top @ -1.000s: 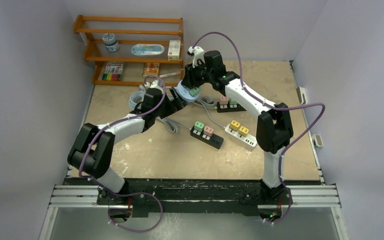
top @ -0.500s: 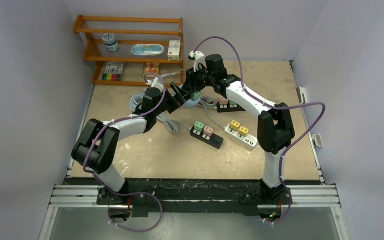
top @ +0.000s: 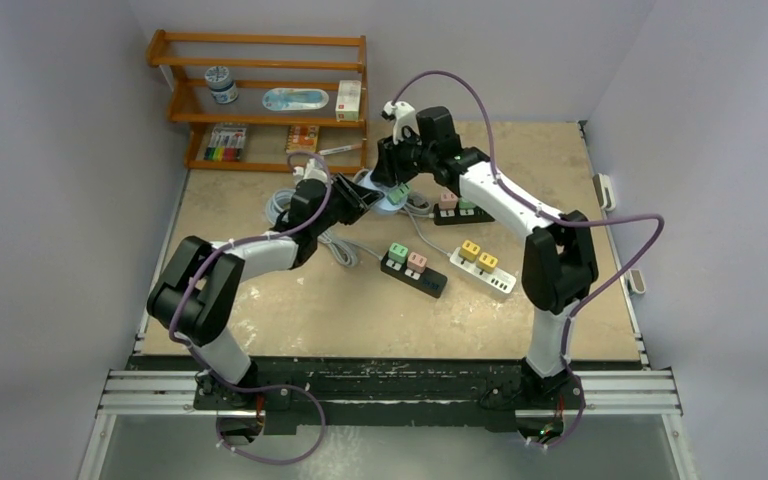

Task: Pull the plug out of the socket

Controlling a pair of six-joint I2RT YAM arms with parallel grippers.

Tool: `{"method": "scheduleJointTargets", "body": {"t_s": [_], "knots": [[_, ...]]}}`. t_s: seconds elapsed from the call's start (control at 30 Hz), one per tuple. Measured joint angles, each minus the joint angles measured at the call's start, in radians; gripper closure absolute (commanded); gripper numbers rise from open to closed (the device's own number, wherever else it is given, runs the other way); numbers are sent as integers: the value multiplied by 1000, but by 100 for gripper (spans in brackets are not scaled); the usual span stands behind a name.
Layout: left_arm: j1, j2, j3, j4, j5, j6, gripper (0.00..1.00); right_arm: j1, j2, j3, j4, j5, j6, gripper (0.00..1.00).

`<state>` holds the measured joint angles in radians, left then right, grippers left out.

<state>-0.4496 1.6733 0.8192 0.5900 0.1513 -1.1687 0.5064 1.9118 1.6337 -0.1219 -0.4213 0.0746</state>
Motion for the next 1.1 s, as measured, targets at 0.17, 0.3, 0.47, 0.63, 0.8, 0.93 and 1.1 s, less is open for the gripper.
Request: {"method": "scheduleJointTargets", "body": {"t_s": [0.17,0.3,0.47,0.63,0.8,0.93,1.1], "knots": [[-10,0,52,-66,-27,2,100,16,-1,68,-82,86,-40,100],[-13,2,85,-95,-44,5,100,23,-1,110,-118,132,-55,100],[-19,14,113,-119,-56,5,100,23,-1,133,-145,150,-69,100],[0,89,119,-227,-159,5,100,14,-51,124,-68,-8,-14,100],[33,143,90,-233,-160,-32,100,6,-209,139,107,-231,66,100],[34,142,89,-233,-159,-34,100,-29,-180,279,95,-222,74,100],[34,139,84,-230,-156,-27,100,-130,91,576,-116,-82,97,100]]}}
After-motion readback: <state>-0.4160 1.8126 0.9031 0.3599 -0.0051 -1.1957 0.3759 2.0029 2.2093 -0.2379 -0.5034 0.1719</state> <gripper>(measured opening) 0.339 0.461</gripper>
